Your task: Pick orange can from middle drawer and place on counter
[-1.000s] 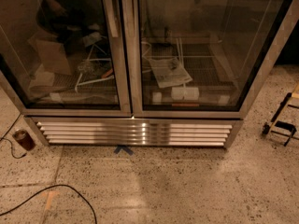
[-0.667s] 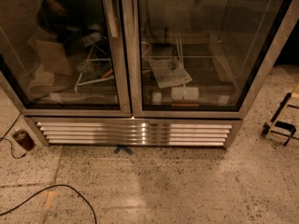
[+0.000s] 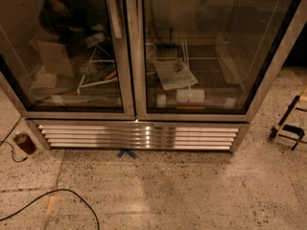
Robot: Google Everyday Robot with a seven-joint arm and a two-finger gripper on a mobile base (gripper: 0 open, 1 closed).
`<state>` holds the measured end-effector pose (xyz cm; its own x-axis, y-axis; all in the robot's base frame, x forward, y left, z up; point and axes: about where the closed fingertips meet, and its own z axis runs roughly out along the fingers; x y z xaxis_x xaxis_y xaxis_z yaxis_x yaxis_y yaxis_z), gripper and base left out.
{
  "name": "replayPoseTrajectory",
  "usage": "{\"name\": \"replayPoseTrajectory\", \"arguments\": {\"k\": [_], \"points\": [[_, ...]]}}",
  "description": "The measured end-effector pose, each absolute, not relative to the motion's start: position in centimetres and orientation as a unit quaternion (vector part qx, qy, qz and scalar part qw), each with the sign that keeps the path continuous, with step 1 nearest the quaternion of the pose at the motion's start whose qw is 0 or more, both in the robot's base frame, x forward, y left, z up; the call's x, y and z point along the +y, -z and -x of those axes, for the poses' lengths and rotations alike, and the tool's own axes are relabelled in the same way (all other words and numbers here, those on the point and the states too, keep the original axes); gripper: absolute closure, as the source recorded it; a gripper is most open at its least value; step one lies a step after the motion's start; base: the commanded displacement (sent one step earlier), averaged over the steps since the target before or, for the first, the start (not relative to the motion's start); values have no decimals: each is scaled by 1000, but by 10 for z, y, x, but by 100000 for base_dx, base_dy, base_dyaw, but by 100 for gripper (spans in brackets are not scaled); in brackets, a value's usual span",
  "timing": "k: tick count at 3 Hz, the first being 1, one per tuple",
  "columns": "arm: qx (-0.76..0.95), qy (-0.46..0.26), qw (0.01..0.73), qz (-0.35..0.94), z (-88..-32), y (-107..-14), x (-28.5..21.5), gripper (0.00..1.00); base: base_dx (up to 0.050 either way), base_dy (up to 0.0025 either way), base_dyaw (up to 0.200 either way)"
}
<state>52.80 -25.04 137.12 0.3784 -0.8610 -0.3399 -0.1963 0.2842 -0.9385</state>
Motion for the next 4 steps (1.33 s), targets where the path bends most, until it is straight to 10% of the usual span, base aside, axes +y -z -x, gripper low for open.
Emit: {"name": "replayPoseTrajectory", "arguments": {"k": [4], "points": [[362,257,631,637,-547,-1343,-201,0,0,0,0]]}}
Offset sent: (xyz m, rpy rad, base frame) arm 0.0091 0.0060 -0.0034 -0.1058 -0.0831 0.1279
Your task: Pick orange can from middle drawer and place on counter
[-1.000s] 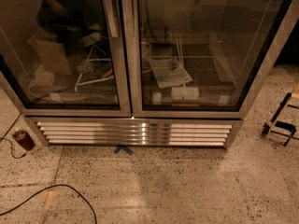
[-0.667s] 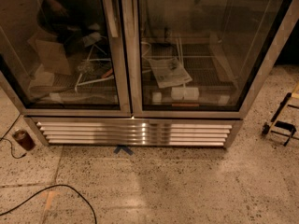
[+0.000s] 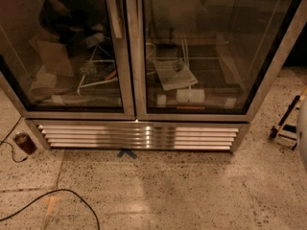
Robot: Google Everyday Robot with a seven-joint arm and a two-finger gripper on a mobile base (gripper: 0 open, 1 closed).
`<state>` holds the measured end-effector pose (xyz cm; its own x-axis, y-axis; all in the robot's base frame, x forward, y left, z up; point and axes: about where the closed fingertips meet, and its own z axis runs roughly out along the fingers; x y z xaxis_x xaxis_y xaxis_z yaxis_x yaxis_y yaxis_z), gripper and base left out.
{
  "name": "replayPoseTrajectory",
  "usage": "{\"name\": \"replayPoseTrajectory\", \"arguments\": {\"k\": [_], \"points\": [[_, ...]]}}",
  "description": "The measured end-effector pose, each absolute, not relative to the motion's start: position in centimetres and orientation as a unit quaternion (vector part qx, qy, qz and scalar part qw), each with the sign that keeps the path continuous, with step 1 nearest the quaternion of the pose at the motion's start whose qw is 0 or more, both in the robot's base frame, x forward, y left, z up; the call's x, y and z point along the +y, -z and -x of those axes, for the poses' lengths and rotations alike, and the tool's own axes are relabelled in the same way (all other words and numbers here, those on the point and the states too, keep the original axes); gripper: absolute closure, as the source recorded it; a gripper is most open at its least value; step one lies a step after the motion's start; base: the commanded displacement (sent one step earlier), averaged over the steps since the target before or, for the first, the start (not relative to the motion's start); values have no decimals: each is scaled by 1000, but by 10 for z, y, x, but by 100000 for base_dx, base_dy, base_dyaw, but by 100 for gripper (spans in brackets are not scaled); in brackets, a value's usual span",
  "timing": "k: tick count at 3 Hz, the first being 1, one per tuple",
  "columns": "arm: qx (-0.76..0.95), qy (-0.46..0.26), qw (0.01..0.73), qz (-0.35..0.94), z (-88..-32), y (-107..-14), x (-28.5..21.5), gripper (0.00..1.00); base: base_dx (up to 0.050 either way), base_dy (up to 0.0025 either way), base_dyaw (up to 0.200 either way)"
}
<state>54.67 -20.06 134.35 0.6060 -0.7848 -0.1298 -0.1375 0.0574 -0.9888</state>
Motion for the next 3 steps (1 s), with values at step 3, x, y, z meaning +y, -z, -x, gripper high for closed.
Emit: {"name": "replayPoseTrajectory", "arguments": {"k": [3], "points": [[126,240,569,777,-569,-1285,-82,0,0,0,0]]}}
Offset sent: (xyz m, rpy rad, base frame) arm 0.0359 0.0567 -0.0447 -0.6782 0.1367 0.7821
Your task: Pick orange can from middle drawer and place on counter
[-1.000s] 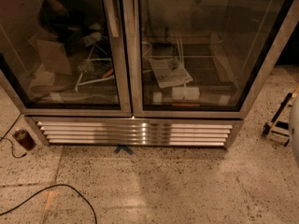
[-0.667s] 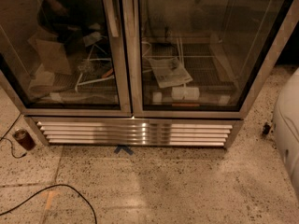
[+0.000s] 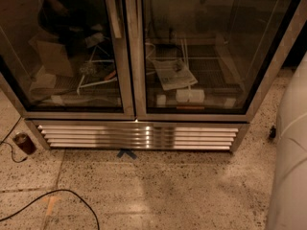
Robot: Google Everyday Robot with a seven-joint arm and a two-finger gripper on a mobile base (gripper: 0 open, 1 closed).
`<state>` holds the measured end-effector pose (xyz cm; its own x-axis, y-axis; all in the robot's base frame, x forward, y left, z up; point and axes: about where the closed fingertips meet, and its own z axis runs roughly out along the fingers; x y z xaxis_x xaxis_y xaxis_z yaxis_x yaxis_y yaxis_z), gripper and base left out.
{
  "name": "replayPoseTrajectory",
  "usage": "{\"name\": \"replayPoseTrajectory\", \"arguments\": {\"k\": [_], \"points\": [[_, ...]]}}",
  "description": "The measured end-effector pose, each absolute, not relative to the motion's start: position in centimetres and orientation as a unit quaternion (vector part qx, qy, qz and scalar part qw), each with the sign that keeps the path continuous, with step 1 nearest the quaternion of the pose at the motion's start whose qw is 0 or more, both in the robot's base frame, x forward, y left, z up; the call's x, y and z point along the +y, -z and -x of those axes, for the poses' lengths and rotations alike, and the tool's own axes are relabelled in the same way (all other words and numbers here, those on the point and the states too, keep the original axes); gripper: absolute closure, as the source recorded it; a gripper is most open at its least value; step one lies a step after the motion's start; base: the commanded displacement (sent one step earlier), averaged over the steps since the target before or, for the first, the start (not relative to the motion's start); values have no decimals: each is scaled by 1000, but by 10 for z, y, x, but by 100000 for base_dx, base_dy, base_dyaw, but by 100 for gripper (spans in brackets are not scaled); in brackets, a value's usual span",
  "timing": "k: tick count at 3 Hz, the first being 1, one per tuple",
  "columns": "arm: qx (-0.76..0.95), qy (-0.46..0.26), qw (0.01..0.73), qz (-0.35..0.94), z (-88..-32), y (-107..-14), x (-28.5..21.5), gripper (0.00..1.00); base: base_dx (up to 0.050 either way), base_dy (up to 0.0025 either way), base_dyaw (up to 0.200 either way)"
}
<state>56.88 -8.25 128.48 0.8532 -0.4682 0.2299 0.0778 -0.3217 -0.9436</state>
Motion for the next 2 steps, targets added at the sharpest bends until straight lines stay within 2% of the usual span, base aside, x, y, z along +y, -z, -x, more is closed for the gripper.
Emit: {"name": "replayPoseTrajectory", "arguments": {"k": [1,2], "points": [[120,274,571,764,-580,-1298,-83,0,0,0,0],[120,274,571,764,-580,-1298,-83,0,0,0,0]]}}
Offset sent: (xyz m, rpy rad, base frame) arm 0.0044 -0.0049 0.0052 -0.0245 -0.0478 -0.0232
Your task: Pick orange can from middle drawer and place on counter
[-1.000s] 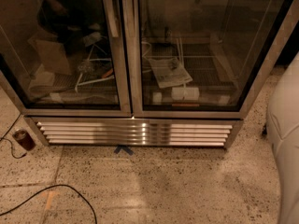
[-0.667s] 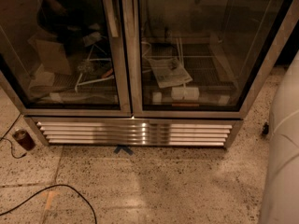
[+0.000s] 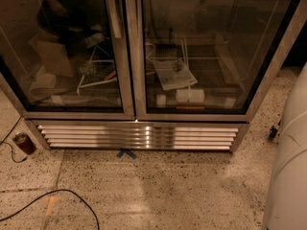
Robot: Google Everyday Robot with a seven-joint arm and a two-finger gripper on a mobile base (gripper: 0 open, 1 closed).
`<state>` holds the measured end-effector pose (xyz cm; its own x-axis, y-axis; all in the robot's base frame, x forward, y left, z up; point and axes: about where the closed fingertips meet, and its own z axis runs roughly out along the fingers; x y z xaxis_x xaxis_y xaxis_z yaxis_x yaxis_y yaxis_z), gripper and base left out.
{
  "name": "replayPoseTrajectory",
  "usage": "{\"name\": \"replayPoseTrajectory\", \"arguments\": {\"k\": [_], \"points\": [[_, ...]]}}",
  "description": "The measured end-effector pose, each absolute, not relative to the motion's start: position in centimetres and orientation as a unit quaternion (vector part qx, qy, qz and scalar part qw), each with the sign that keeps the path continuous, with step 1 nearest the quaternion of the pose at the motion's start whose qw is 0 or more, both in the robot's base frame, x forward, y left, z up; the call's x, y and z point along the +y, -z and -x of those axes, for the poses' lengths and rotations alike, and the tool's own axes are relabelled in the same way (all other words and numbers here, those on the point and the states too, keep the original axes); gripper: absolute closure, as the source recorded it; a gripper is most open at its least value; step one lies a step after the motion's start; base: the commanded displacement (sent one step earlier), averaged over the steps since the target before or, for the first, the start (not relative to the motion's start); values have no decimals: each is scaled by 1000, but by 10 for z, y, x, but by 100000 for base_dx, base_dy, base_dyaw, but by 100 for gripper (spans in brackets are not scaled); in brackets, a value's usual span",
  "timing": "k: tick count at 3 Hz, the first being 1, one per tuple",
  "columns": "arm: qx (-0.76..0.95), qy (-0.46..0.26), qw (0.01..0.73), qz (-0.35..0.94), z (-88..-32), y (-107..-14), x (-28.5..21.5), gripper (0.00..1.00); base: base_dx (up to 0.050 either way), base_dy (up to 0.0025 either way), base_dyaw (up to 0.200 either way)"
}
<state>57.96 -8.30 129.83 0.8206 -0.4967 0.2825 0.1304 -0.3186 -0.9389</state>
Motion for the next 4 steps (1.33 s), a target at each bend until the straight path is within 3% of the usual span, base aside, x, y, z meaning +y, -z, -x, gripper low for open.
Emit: {"name": "replayPoseTrajectory", "arguments": {"k": [4], "points": [[21,310,501,807,-655,-1218,-58,0,0,0,0]]}}
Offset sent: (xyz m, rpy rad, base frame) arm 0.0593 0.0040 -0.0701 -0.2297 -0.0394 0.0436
